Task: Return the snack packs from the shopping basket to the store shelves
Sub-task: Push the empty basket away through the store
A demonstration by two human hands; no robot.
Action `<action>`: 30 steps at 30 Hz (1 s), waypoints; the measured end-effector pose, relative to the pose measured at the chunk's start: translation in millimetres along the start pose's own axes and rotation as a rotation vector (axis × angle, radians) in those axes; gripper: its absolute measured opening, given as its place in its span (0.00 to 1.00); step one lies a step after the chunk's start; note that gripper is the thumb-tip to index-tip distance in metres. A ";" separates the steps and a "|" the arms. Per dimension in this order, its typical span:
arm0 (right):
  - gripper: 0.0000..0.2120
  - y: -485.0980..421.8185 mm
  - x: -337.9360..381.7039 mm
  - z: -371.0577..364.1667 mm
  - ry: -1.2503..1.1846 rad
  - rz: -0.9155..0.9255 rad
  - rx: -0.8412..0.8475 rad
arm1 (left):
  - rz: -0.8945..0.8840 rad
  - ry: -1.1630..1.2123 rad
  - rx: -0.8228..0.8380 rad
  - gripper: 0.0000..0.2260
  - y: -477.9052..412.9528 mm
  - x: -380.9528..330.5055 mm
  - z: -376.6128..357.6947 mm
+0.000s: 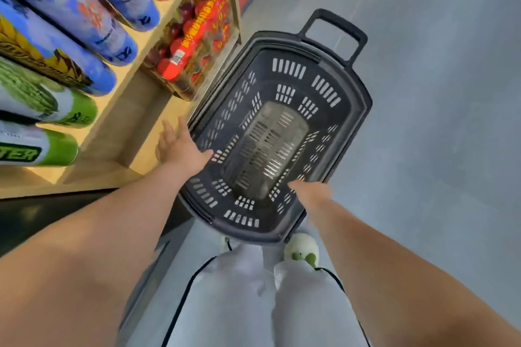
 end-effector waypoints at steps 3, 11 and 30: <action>0.16 -24.9 -9.7 -5.2 -0.045 -0.019 -0.047 | 0.056 0.035 0.073 0.45 -33.2 2.7 -20.3; 0.07 -9.6 14.9 63.7 0.021 0.136 -0.214 | 0.125 0.021 -0.059 0.29 6.0 -22.2 6.6; 0.18 243.0 14.9 329.1 -0.085 0.333 -0.292 | -0.155 0.164 -0.011 0.17 260.1 -141.1 208.4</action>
Point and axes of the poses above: each hand's wrist, its own y-axis away from the middle knuckle, its own z-axis out of the back of the hand, x = y × z, the point moved 9 cm from there along -y, towards the middle knuckle, and after that the axes turned 1 degree about z, right-handed, at the moved point
